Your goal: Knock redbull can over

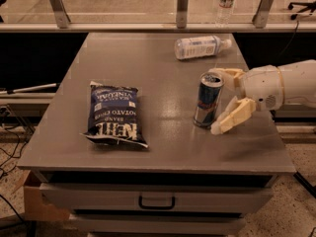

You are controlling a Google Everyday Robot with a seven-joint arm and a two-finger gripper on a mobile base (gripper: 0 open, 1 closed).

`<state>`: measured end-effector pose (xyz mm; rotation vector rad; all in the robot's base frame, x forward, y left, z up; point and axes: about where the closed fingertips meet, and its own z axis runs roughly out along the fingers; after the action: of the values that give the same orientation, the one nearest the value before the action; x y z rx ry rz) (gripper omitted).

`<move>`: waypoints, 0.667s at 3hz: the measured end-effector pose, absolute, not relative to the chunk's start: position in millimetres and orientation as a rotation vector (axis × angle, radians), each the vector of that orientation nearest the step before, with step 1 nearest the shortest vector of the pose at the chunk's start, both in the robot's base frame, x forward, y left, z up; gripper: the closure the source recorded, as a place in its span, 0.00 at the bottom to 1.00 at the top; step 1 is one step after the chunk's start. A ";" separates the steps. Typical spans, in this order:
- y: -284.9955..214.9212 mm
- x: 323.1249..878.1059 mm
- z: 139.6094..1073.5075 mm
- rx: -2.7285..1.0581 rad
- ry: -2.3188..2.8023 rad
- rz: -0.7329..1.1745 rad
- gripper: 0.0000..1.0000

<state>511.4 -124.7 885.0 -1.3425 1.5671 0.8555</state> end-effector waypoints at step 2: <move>-121.3 509.4 881.4 -1.338 1.543 0.878 0.38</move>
Offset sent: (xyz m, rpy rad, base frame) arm -0.0030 -0.0001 -0.0077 0.0256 0.0014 0.0116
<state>509.4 -121.3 881.4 -1.3378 1.5427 0.8781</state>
